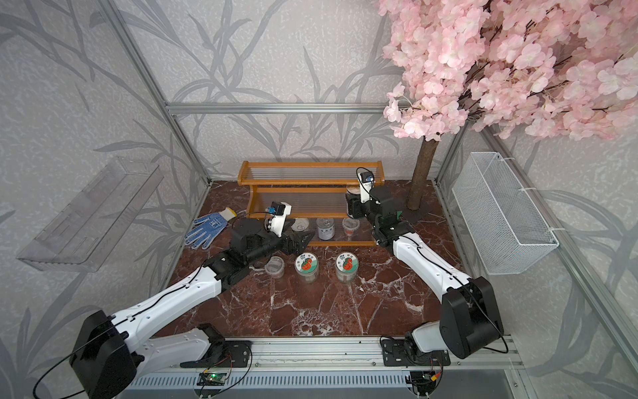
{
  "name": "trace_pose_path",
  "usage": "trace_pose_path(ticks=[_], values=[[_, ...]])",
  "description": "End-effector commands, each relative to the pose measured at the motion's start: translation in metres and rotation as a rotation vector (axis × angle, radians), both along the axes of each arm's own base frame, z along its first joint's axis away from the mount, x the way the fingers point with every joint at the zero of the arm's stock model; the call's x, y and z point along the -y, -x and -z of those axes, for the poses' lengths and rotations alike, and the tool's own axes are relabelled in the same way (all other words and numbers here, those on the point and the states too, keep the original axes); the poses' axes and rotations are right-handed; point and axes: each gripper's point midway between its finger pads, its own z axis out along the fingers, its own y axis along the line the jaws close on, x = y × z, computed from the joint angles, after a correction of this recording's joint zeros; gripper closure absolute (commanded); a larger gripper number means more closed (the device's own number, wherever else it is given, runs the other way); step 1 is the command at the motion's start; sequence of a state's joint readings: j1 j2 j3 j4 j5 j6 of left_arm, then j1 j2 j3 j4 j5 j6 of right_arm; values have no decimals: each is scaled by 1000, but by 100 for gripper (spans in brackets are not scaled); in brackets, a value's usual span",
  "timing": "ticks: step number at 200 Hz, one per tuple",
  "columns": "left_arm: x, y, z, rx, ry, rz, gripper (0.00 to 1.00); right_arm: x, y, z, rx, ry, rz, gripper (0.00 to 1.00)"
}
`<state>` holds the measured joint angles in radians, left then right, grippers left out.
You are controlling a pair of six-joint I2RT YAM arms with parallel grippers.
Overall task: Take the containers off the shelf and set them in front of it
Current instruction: 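Pick up a container from the shelf, then place the container at the center of the board.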
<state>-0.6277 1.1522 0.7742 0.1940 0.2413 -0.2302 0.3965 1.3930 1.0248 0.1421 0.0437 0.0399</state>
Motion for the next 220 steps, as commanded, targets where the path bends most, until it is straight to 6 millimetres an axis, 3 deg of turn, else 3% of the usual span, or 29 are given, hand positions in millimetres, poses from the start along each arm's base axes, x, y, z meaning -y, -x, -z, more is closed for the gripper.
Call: trace_pose_path(ticks=[1,91,132,183,220], values=[[-2,4,-6,14,24,7,0,-1,19,-23,72,76,-67,34],[6,2,-2,0,24,37,0,13,67,-26,53,76,-102,34],[7,2,-4,1,22,42,0,29,102,-24,35,65,-97,33],[13,2,-2,-13,12,70,0,51,141,13,-29,11,-41,33],[14,3,2,-27,6,83,0,60,144,46,-36,-22,11,33]])
